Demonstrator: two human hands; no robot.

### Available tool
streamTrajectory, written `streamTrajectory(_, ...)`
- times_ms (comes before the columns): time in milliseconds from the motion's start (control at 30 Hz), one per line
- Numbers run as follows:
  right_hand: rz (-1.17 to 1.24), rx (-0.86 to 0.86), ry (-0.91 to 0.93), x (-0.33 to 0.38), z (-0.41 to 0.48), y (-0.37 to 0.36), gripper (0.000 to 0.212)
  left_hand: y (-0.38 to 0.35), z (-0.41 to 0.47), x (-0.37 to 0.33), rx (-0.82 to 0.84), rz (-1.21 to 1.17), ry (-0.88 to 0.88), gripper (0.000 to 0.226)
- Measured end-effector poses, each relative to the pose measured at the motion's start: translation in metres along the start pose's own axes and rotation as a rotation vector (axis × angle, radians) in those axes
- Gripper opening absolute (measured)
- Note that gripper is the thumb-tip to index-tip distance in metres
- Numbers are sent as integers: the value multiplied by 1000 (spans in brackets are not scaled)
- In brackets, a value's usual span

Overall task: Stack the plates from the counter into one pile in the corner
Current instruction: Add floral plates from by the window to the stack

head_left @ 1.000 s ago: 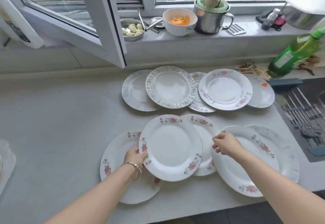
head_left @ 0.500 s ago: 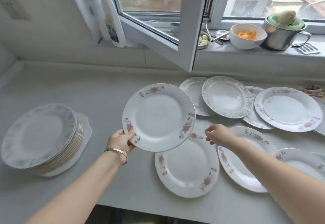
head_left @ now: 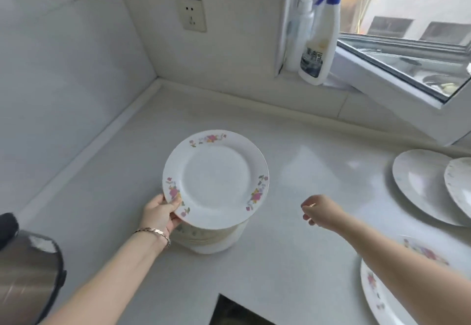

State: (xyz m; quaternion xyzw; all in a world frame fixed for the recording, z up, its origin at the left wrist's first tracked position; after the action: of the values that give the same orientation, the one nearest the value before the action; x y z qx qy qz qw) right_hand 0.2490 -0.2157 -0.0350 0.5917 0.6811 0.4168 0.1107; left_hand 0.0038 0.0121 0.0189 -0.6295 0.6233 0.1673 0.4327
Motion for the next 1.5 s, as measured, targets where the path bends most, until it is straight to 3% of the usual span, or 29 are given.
streamTrajectory(200, -14, 11, -15, 31, 8, -11, 26, 29, 24, -5, -72, -3, 48, 27)
streamTrajectory(700, 9, 38, -43, 24, 22, -7, 22, 43, 37, 17, -144, 5, 135, 23)
streamTrajectory(833, -9, 53, -41, 17, 17, -11, 28, 54, 44, 10, -225, 231, 78, 20)
streamTrajectory(1000, -2, 45, -37, 17, 13, -14, 29, 56, 43, -2, -196, 860, 43, 33)
streamTrajectory(1200, -41, 58, -19, 24, 12, -21, 29, 52, 46, -2, -145, 1066, 57, 33)
streamTrajectory(1500, -77, 68, -12, 27, 10, -25, 29, 47, 54, -7, -143, 1514, -50, 51)
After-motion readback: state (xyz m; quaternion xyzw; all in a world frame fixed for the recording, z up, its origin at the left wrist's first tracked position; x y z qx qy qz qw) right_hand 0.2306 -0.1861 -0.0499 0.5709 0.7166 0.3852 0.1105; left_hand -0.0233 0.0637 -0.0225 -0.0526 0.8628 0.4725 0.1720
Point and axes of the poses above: each hand's wrist, its own z-axis towards the middle knuckle, its own y-axis out of the back of the hand, x = y × z, the point moved 5 cm from there along z, towards the middle knuckle, and after that the axes turned 14 degrees about -z, right-handed, at the moved point
